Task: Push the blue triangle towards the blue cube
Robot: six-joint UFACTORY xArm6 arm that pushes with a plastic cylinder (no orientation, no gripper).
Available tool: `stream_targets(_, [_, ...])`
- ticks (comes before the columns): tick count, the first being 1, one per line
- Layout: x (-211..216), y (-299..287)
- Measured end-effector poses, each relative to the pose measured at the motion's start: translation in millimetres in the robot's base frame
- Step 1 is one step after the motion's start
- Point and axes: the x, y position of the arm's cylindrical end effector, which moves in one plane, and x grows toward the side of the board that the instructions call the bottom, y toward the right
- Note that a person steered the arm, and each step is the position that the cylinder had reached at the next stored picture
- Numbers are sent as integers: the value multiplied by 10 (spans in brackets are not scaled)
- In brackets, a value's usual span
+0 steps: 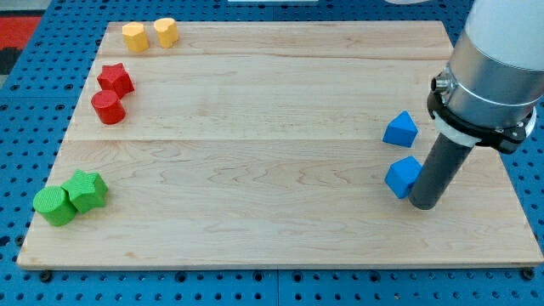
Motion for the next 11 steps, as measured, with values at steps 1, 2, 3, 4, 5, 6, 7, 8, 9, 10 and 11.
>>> stream_targets(1, [-291,411])
stream_targets(2, [-1037,586])
stream_targets(3, [-1803,648])
stream_targets(4, [-1543,275])
stream_targets(5, [-1232,-287])
stream_targets(6, [-1221,-295])
stream_targets(7, [-1111,-234])
stream_targets(8, [-854,-233])
stream_targets(9, [-758,-175])
stream_targets(10, [-974,-2])
stream_targets(11, [-1243,-221])
